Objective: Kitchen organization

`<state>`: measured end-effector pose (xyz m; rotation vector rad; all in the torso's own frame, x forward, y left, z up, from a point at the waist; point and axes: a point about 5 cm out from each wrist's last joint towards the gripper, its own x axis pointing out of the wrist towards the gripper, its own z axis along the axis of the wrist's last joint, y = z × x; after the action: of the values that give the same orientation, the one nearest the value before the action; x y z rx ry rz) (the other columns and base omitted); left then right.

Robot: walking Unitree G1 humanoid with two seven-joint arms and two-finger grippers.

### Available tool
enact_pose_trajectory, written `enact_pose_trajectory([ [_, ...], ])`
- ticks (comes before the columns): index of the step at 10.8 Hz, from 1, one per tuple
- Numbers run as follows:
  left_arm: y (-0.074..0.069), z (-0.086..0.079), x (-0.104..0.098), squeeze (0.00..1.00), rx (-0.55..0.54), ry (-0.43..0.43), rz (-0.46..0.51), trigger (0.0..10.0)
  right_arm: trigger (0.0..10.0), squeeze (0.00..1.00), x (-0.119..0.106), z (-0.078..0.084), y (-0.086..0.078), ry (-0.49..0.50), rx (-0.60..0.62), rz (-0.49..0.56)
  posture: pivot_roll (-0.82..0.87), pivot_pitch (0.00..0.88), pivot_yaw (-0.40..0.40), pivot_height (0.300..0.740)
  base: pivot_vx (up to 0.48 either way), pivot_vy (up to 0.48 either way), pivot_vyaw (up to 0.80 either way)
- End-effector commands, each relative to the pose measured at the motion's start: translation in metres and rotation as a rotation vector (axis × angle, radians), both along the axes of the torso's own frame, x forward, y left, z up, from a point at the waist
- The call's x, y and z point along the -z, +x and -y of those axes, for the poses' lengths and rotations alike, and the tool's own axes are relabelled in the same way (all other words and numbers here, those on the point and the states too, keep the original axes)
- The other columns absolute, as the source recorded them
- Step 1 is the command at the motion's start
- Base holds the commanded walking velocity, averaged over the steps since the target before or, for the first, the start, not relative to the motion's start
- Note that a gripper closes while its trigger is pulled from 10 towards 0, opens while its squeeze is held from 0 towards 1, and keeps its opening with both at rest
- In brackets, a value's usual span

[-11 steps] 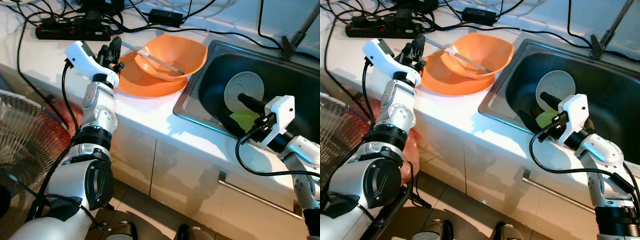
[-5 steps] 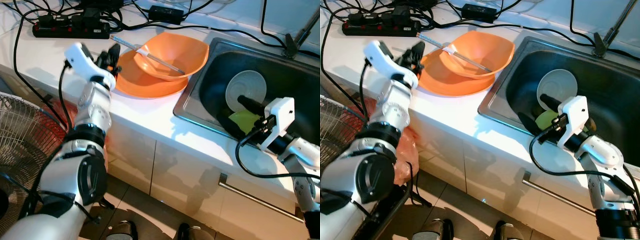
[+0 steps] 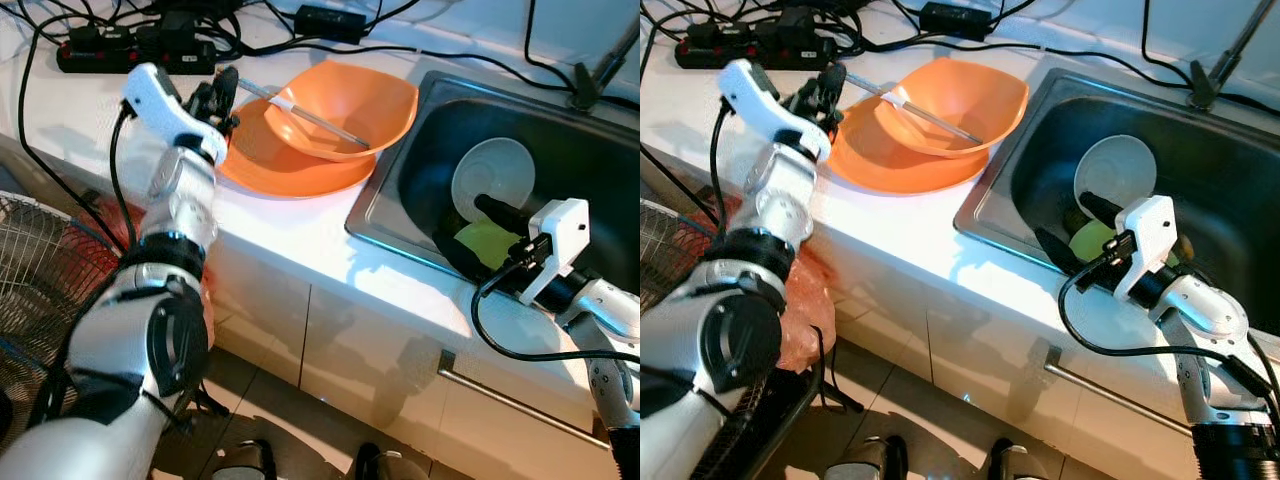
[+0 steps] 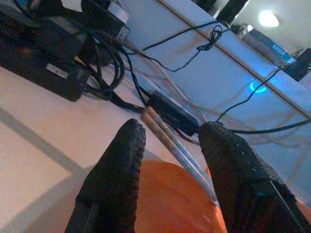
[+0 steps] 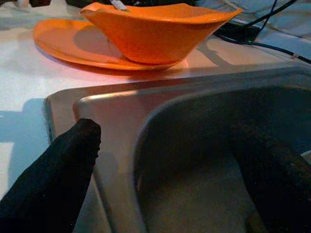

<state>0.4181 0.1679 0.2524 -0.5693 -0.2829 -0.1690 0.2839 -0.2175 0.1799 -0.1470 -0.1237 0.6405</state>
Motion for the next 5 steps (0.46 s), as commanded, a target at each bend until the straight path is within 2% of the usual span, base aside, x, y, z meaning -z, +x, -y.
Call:
enact_pose_trajectory([
  [1, 0.0015, 0.0064, -0.0001, 0.00, 0.032, 0.011, -0.016, 10.0, 10.0, 0.00, 0.0007, 0.0038, -0.0049, 0.000, 0.012, -0.008, -0.05, 0.206, -0.020, 0.740, 0.000, 0.000, 0.00],
  [5, 0.0026, 0.0163, 0.0021, 0.00, 0.071, -0.003, -0.033, 10.0, 10.0, 0.00, 0.0018, 0.0021, -0.0117, 0.001, 0.010, -0.024, -0.07, 0.242, -0.018, 0.740, 0.000, 0.000, 0.00],
])
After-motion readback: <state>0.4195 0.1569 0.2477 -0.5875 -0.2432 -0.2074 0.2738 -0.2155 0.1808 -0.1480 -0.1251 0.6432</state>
